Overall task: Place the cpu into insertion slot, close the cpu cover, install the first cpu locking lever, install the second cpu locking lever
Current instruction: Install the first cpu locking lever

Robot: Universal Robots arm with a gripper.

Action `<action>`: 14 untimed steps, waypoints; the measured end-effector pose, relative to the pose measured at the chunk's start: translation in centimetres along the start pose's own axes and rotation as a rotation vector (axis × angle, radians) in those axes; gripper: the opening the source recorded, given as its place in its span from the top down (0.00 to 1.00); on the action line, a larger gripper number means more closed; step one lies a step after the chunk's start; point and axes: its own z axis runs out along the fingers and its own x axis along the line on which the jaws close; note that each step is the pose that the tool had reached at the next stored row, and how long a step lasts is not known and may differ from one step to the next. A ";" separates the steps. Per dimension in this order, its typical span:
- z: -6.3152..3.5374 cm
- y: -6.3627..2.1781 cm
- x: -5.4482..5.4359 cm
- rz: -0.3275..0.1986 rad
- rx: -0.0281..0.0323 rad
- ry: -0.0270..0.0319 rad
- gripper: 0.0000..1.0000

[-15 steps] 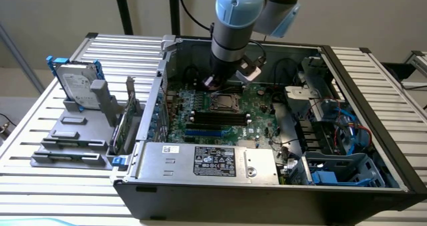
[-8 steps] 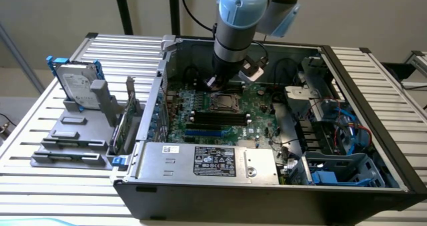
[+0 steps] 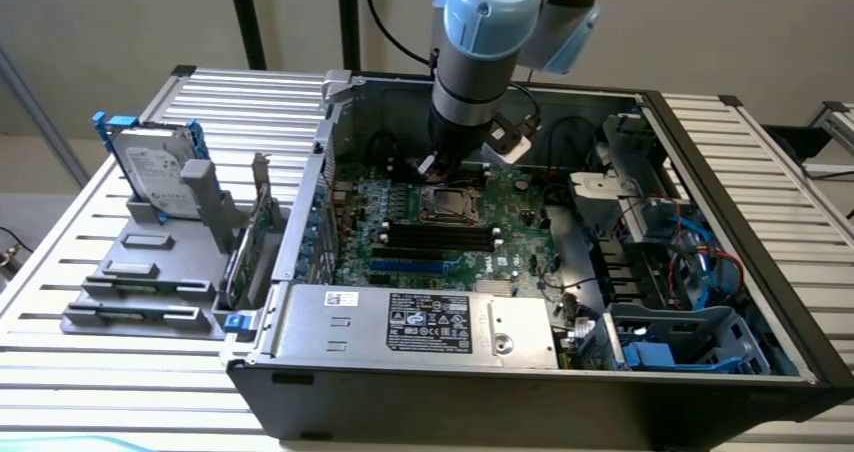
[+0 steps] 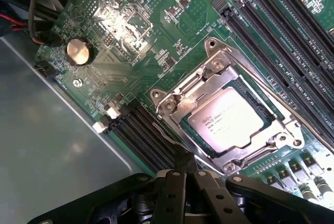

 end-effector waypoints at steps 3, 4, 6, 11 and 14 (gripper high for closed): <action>0.08 0.18 0.2 -0.002 0.0000 -0.0008 0.89; 0.10 0.24 0.2 -0.002 0.0001 -0.0010 0.89; 0.15 0.36 0.3 -0.003 0.0002 -0.0016 0.89; 0.25 0.69 0.6 -0.007 0.0005 -0.0033 0.89; 0.30 0.90 0.8 -0.011 0.0007 -0.0047 0.89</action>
